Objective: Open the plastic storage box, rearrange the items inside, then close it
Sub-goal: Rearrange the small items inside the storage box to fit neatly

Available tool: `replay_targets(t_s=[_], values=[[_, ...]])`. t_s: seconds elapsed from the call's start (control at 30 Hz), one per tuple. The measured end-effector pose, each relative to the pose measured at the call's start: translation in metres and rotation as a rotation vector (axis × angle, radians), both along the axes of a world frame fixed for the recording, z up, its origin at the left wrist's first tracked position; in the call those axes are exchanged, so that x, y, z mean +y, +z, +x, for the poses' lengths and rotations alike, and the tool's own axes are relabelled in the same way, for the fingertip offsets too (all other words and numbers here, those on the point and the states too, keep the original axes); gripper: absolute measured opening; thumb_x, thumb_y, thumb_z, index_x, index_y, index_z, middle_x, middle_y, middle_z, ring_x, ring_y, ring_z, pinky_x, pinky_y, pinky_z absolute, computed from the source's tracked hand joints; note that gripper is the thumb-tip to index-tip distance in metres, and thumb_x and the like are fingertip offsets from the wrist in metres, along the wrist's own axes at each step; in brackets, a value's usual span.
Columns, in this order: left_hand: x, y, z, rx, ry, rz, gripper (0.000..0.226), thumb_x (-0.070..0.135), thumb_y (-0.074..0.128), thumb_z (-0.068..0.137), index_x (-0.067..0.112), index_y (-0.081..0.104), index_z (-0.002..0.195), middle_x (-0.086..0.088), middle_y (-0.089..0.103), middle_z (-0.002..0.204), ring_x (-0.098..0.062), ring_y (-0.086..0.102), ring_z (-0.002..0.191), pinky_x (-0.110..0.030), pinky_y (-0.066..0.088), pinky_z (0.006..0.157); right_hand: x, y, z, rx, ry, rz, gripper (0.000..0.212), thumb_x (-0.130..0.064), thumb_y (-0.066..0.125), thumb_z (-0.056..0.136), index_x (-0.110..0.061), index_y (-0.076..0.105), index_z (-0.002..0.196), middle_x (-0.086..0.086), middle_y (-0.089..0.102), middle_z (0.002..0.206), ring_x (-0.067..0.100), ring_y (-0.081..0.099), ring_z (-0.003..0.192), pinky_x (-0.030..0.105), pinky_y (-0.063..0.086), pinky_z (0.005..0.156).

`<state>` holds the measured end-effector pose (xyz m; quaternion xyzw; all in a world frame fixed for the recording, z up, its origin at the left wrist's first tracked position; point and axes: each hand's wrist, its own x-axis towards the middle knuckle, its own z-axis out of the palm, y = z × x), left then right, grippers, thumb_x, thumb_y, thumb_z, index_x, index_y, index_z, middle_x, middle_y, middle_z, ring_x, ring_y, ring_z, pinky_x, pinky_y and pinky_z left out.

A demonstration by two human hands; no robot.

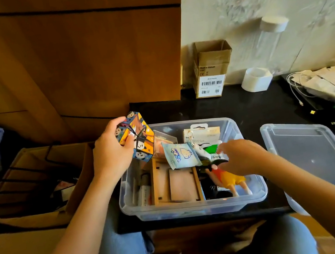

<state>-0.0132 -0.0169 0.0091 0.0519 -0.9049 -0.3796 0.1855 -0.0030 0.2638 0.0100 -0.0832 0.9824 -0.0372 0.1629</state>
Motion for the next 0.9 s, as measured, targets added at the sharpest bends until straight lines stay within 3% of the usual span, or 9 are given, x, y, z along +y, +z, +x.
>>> replay_targets(t_s=[0.1,0.2,0.3,0.37,0.5,0.6,0.7,0.8,0.9], values=[[-0.003,0.006,-0.002,-0.012,-0.040,0.263,0.039,0.010,0.065,0.085,0.019,0.058,0.123,-0.006,0.067,0.110,-0.017,0.066,0.096,-0.038,0.057,0.079,-0.014,0.011,-0.005,0.104,-0.012,-0.244,0.047,-0.034,0.058,0.089,-0.020,0.045,0.132,0.004,0.055,0.130,0.020,0.056,0.108,0.028,0.050,0.085],[0.012,0.008,0.001,-0.016,-0.096,0.470,0.031,0.007,0.069,0.082,0.017,0.064,0.111,0.003,0.068,0.092,0.004,0.065,0.076,-0.013,0.052,0.062,-0.038,0.023,-0.013,-0.089,-0.167,-0.751,0.065,-0.040,0.059,0.086,-0.022,0.028,0.141,0.006,0.048,0.135,0.019,0.054,0.107,0.028,0.053,0.076],[0.037,0.007,0.005,-0.091,-0.158,0.654,0.022,0.013,0.072,0.080,0.026,0.066,0.096,0.002,0.070,0.093,-0.006,0.067,0.084,-0.023,0.054,0.069,-0.055,0.028,-0.016,-0.387,-0.384,-1.183,0.080,-0.046,0.065,0.076,-0.027,0.024,0.142,0.005,0.050,0.128,0.023,0.059,0.103,0.032,0.057,0.068],[0.049,0.006,0.007,-0.160,-0.237,0.741,0.015,0.016,0.071,0.083,0.027,0.067,0.092,0.009,0.072,0.087,-0.009,0.069,0.085,-0.024,0.055,0.069,-0.057,0.023,-0.020,-0.447,-0.452,-1.290,0.066,-0.048,0.066,0.073,-0.022,0.043,0.130,0.007,0.060,0.115,0.021,0.065,0.094,0.031,0.058,0.066],[0.048,0.000,0.004,-0.286,-0.294,0.800,0.013,0.028,0.055,0.094,0.030,0.068,0.095,0.008,0.070,0.098,-0.007,0.066,0.095,-0.027,0.054,0.079,-0.043,0.007,-0.022,-0.383,-0.548,-1.281,0.037,-0.043,0.063,0.081,-0.015,0.061,0.105,0.005,0.070,0.088,0.016,0.067,0.079,0.026,0.053,0.061],[0.035,-0.008,0.001,-0.355,-0.223,0.525,0.016,0.031,0.047,0.098,0.026,0.058,0.108,0.004,0.060,0.112,0.005,0.055,0.087,-0.012,0.041,0.069,-0.022,-0.001,-0.021,-0.278,-0.604,-1.162,0.033,-0.039,0.060,0.086,-0.016,0.059,0.109,0.006,0.069,0.091,0.018,0.066,0.085,0.028,0.053,0.067],[0.034,-0.015,-0.003,-0.532,-0.229,0.227,0.038,0.037,0.047,0.097,0.020,0.044,0.131,0.003,0.049,0.115,-0.006,0.047,0.093,-0.019,0.036,0.067,-0.005,-0.002,-0.018,-0.232,-0.574,-1.003,0.024,-0.038,0.057,0.089,-0.017,0.059,0.100,0.011,0.068,0.100,0.021,0.065,0.089,0.027,0.053,0.070],[0.043,-0.021,-0.011,-0.648,-0.230,0.092,0.049,0.040,0.044,0.098,0.016,0.033,0.139,-0.001,0.049,0.127,-0.012,0.045,0.098,-0.024,0.037,0.074,0.003,-0.003,-0.014,-0.141,-0.437,-0.731,0.029,-0.037,0.052,0.092,-0.015,0.058,0.111,0.009,0.066,0.104,0.018,0.062,0.085,0.021,0.050,0.066],[0.048,-0.028,-0.021,-0.717,-0.175,0.119,0.055,0.040,0.044,0.097,0.014,0.029,0.143,-0.008,0.043,0.142,-0.024,0.046,0.122,-0.031,0.037,0.089,0.001,-0.005,-0.007,0.021,-0.317,-0.351,0.038,-0.037,0.052,0.092,-0.018,0.050,0.126,0.006,0.063,0.114,0.014,0.059,0.082,0.016,0.045,0.060]])
